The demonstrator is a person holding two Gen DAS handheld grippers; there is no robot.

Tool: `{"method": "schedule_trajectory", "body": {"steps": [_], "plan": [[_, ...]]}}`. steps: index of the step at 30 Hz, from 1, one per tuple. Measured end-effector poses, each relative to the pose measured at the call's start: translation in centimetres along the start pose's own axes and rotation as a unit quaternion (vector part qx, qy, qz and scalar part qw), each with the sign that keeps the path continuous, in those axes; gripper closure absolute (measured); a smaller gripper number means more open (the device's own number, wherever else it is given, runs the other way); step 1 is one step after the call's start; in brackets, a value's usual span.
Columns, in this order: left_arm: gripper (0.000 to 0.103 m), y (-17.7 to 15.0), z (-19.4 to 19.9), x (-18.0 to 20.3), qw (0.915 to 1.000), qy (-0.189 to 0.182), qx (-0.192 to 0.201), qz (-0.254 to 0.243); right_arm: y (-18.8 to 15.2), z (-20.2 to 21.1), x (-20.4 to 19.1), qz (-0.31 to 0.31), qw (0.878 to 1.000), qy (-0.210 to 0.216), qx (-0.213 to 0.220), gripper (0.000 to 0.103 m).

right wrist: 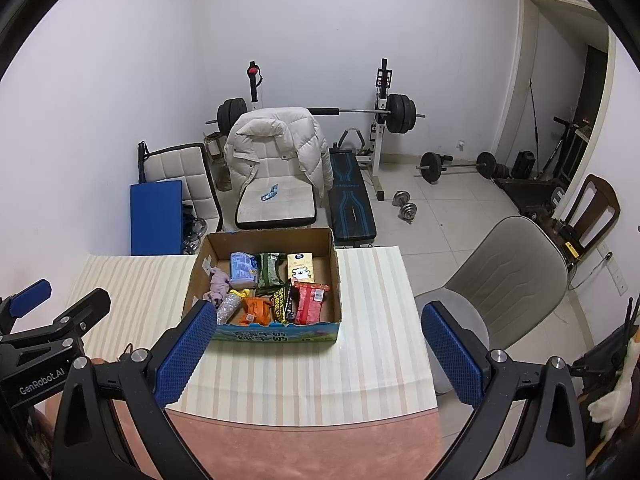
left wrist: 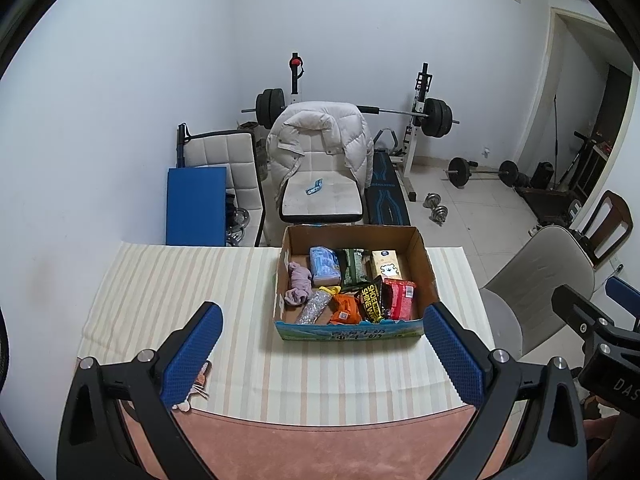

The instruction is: Organize soft objects

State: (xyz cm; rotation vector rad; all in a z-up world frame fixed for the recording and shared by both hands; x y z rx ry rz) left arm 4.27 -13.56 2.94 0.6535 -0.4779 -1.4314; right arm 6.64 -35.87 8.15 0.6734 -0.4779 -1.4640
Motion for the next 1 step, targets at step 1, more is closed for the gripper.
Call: {"method": "schedule_trajectory", "body": {"steps": [1], "plan": [[0.000,-0.09,0.03,-0.02,1.0000,-0.001,0.000,0.001,0.02,0.04,0.03,0.000,1.000,0.000,0.001,0.000]]}}
Point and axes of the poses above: each gripper's, at about its wrist camera, not at the fingertips, and z roughly against the way its jaws point, x to its right, y to its top, the point moved 6 cm from there along -z, roughly the way its jaws point, and after that the axes turned 7 degrees about y, right-handed, at the moved point
